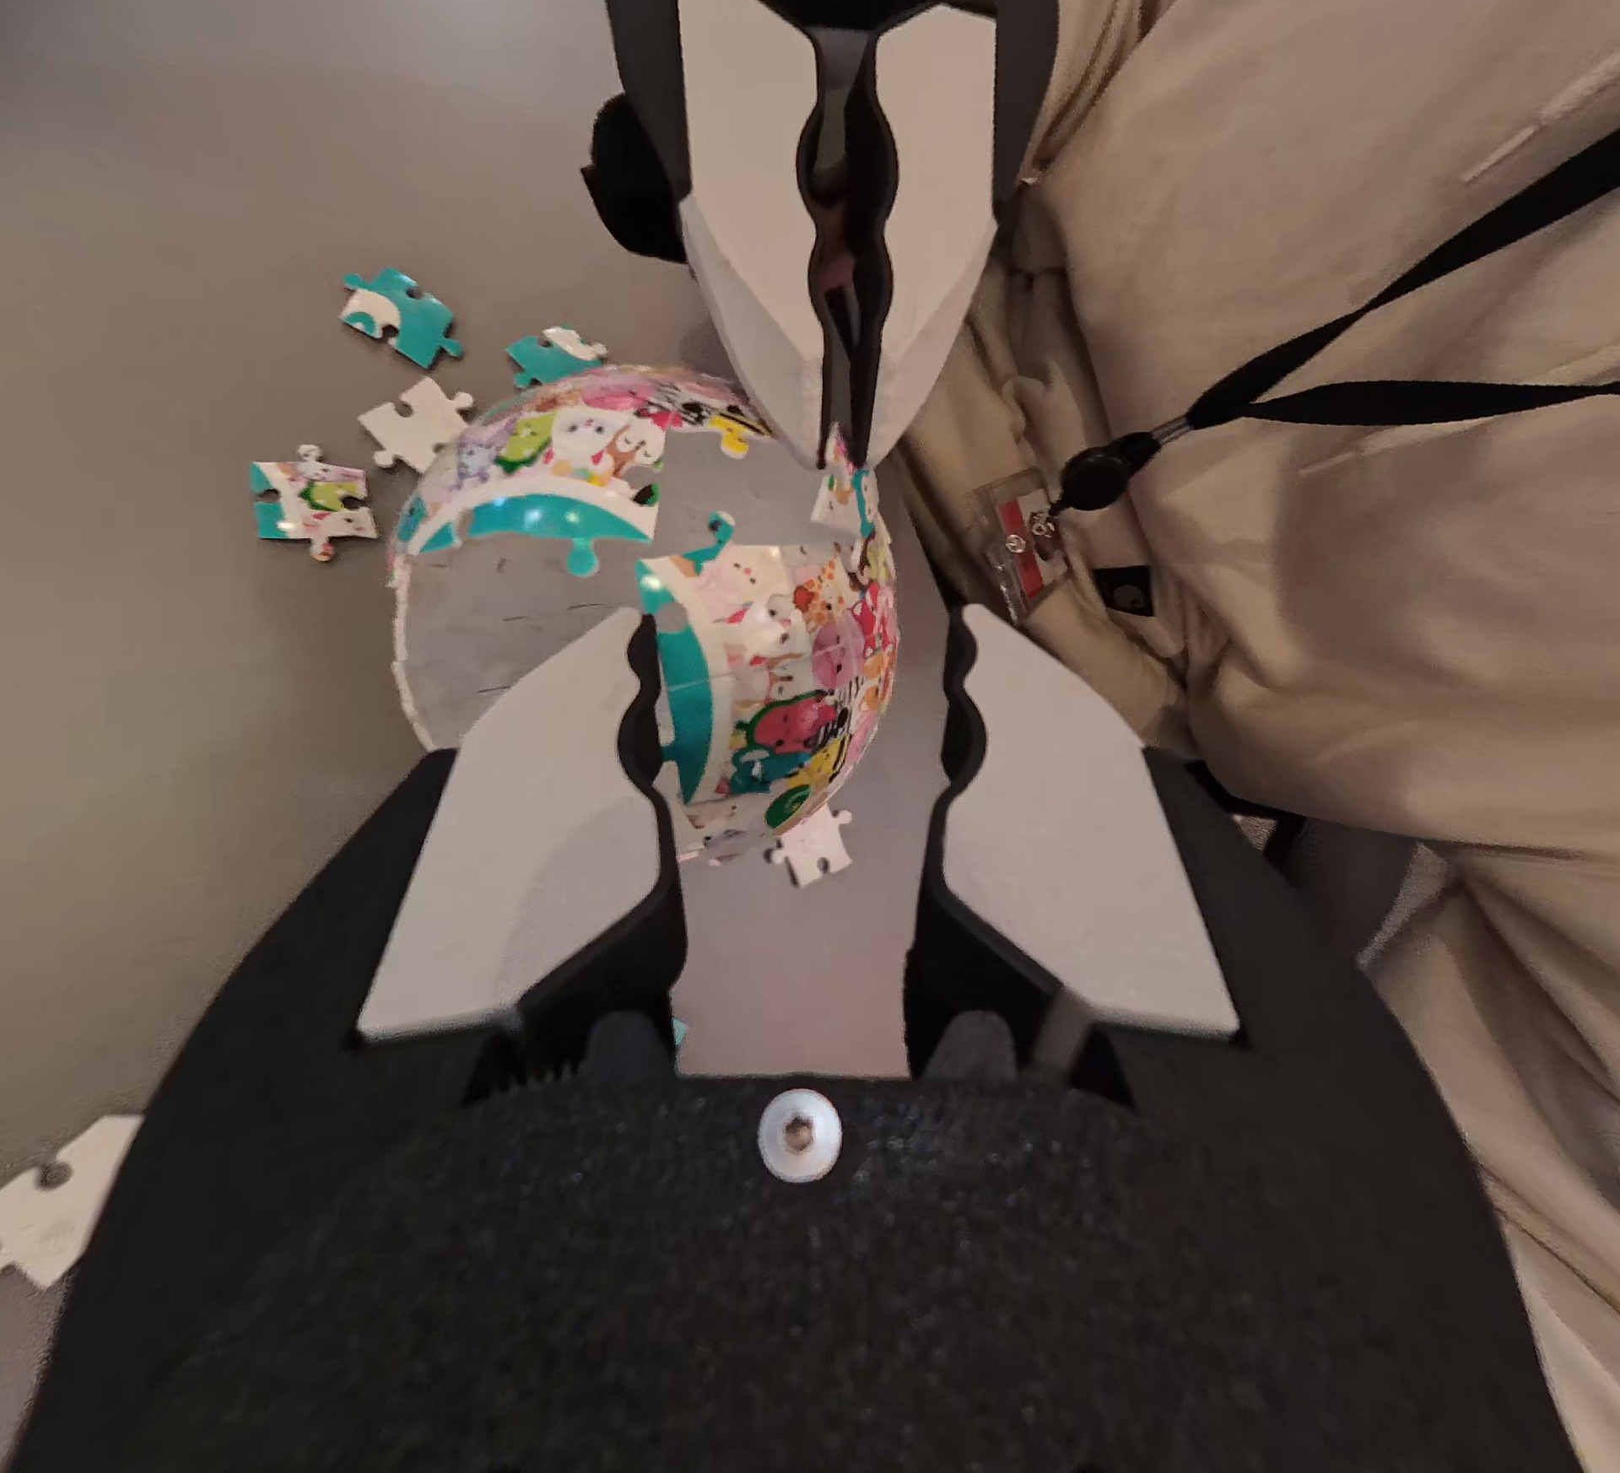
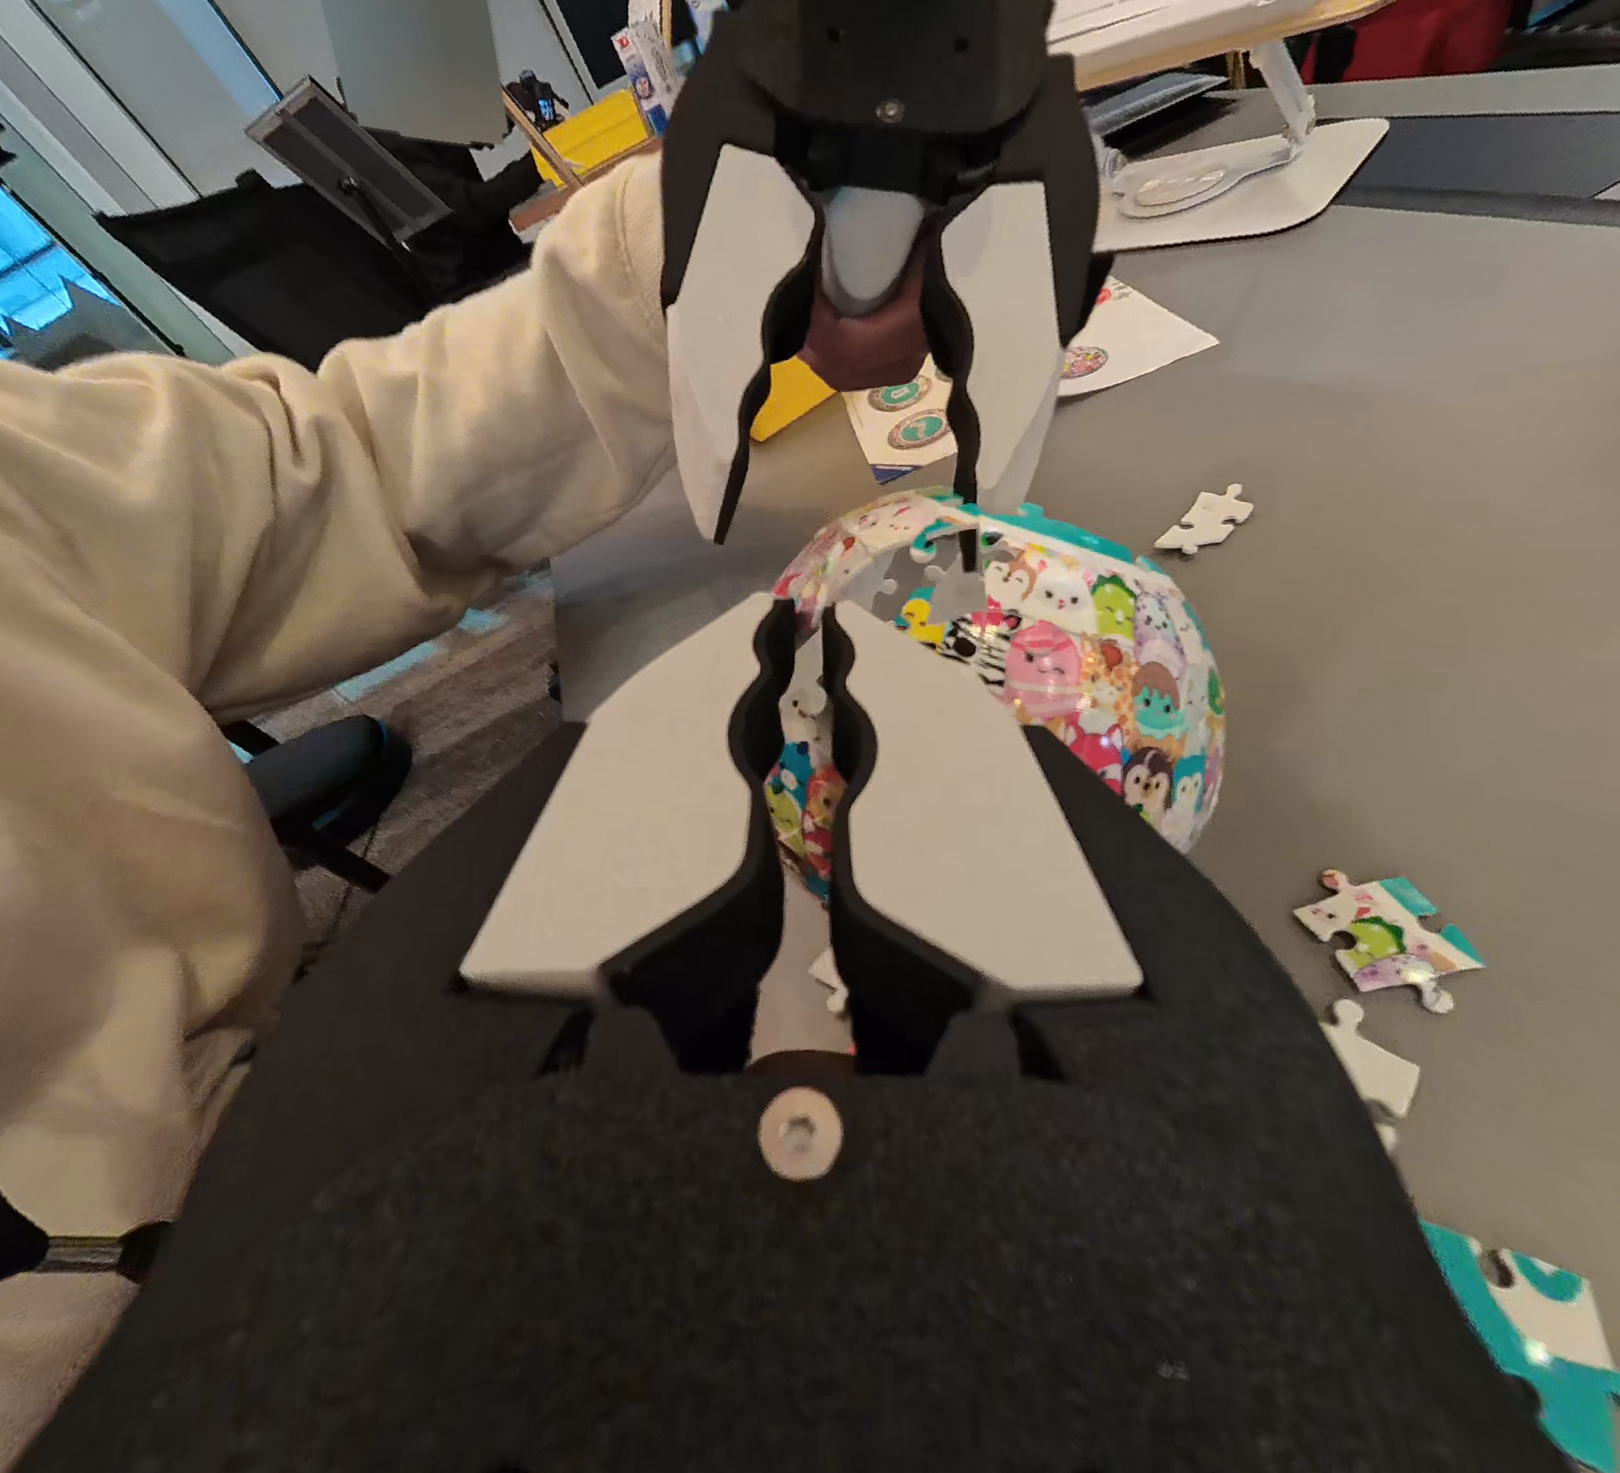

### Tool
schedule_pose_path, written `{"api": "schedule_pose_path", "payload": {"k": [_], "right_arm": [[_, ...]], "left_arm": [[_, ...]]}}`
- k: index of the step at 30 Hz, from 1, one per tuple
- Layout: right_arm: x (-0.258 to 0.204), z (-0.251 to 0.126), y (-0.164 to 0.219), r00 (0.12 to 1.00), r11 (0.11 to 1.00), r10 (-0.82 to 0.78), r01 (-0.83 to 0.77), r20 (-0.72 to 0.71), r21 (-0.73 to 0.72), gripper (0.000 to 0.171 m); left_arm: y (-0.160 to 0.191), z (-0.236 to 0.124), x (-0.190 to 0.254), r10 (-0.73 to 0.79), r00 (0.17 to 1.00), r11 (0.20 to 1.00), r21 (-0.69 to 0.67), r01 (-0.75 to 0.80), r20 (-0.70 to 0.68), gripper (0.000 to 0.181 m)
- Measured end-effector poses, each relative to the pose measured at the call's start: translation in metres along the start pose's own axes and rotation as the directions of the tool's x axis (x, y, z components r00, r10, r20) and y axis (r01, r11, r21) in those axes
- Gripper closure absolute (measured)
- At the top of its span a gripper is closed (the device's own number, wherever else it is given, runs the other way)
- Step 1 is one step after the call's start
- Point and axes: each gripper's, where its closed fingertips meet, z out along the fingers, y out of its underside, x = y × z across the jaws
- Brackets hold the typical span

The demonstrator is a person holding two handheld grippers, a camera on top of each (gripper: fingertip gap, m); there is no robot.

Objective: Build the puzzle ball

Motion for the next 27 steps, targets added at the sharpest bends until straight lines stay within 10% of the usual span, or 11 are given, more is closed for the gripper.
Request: {"api": "schedule_pose_path", "payload": {"k": [27], "right_arm": [[0.0054,-0.0023,0.004,0.899,0.906,-0.406,0.373,-0.164,-0.201,0.159]], "left_arm": [[0.0014,0.006,0.0011,-0.089,0.982,0.991,-0.114,0.07,-0.169,0.128]]}}
